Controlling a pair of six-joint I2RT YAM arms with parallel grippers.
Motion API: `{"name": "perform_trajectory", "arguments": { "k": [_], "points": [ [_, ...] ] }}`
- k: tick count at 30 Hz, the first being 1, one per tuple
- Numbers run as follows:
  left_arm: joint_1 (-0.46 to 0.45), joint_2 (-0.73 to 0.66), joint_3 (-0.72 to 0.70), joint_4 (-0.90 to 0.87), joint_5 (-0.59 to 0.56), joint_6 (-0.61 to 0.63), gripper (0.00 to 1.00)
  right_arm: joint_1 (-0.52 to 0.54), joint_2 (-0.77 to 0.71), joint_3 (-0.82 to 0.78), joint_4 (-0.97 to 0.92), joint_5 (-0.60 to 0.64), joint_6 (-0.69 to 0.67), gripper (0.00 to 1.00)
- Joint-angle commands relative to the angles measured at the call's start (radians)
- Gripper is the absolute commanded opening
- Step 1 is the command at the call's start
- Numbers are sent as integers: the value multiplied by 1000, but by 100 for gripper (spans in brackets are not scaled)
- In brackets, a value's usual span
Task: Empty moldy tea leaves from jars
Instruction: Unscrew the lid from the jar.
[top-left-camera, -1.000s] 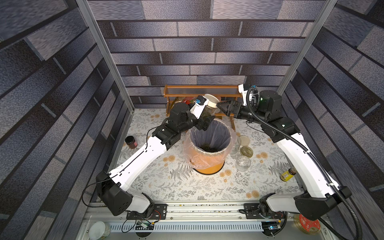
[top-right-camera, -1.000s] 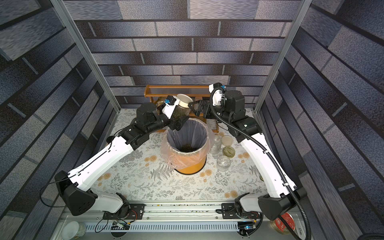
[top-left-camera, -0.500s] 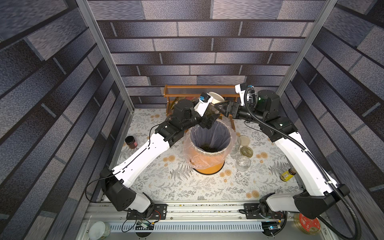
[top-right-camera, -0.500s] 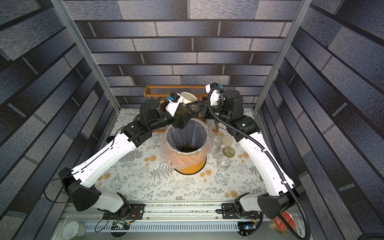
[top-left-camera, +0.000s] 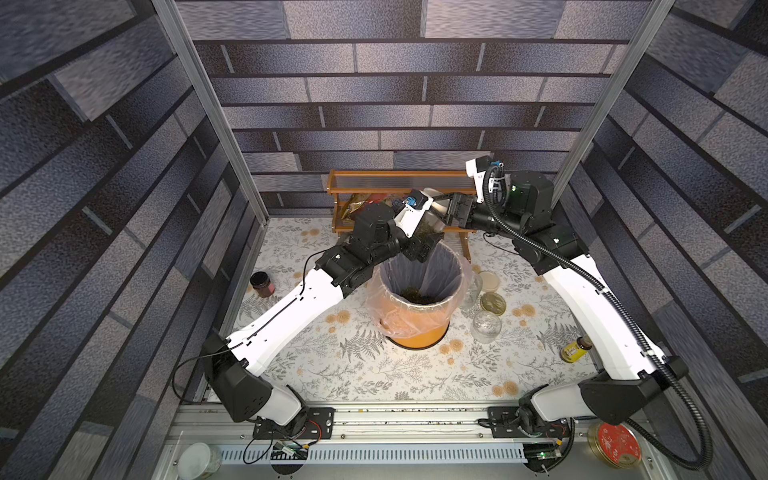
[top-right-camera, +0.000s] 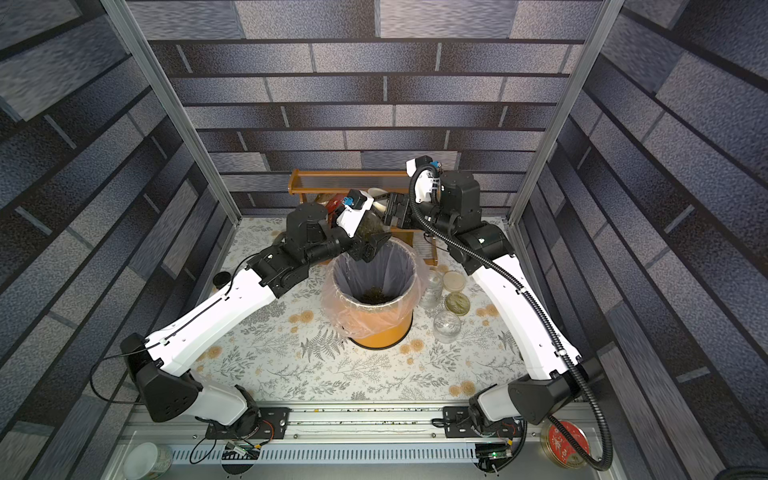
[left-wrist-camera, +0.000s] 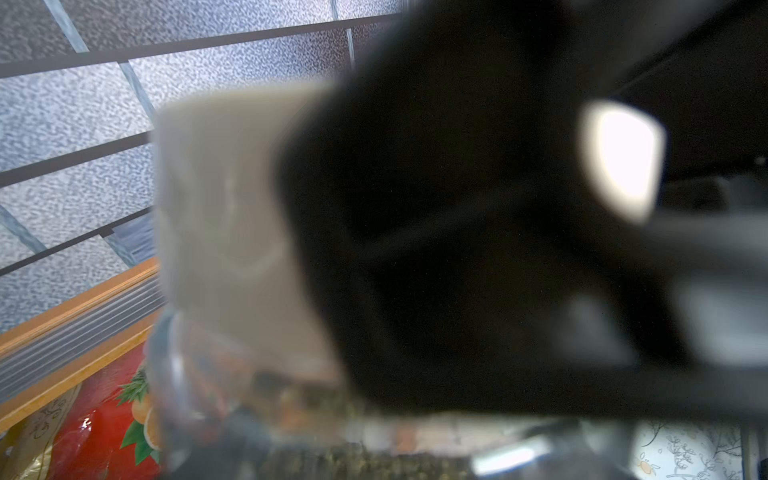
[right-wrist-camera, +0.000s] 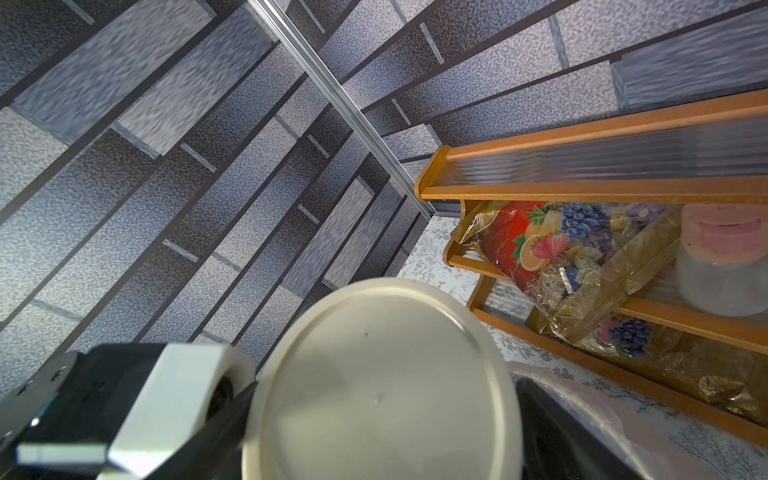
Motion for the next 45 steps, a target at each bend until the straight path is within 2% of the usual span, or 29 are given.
{"name": "perform_trajectory", "arguments": {
  "k": [1, 17, 23, 29, 32, 41, 45],
  "points": [
    [-23, -45, -8, 105, -30, 46, 31, 2, 26, 41, -22, 45, -11, 92],
    [-31, -30, 14, 102, -75, 82, 31, 1, 57, 53, -29, 21, 1, 83],
    [-29, -24, 33, 73, -49, 82, 31, 2, 56, 51, -36, 21, -11, 68],
    [-18, -8, 67, 5, -18, 78, 31, 2, 51, 30, -21, -17, -7, 46],
    [-1, -15, 64, 1, 20, 56, 31, 2, 41, 12, -12, -27, -16, 43],
    [87, -22, 94, -48, 259, -32, 31, 0, 29, -16, 30, -151, -60, 41],
    [152, -18, 98, -29, 416, -112, 31, 1, 27, -33, 70, -202, -81, 41]
  ]
}}
